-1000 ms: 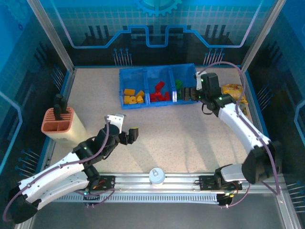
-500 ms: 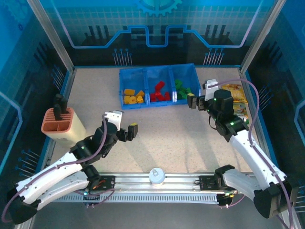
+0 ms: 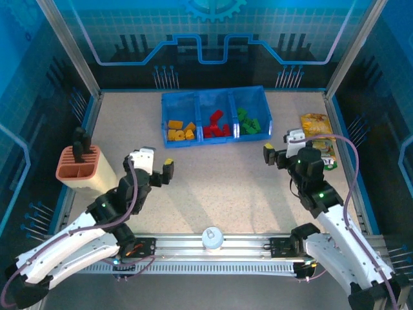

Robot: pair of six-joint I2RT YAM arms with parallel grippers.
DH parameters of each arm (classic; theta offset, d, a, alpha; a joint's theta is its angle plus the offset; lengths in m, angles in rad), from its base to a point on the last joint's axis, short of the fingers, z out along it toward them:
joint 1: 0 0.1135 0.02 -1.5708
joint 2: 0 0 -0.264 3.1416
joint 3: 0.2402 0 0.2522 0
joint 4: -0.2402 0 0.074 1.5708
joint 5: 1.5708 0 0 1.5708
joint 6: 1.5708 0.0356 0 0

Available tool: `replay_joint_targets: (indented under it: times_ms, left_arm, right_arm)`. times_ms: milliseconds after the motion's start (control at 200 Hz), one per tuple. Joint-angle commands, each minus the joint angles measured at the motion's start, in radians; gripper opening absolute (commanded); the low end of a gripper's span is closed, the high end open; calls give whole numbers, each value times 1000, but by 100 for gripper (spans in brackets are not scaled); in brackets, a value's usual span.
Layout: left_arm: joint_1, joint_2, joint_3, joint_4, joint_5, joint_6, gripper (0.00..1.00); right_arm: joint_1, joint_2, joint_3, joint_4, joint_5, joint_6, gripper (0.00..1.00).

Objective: Sort the legos into containers by color
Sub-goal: Reset both arms

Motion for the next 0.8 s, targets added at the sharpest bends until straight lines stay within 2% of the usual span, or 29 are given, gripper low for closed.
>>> replay_joint_targets:
  times_ms: [0, 160, 320, 505, 610, 795]
  left_arm:
    - [-4, -42, -43, 39, -166, 84, 99]
    - [-4, -52, -97, 53, -302, 90, 99]
    - [-3, -39, -141, 36, -392, 65, 99]
    - [-3, -39, -214, 93, -399, 47, 99]
    - [-3, -38, -258, 124, -399, 46, 99]
    - [-4, -47, -296, 84, -400, -10, 99]
  right_arm:
    - [9, -82, -85, 29, 48, -27, 100]
    - [9, -230, -201, 42, 49, 0, 100]
    - [9, -308, -229, -72, 138, 52, 100]
    - [9, -324, -254, -144, 235, 115, 100]
    - [9, -344, -288, -132, 230, 106, 100]
    - [8, -375, -324, -139, 237, 103, 100]
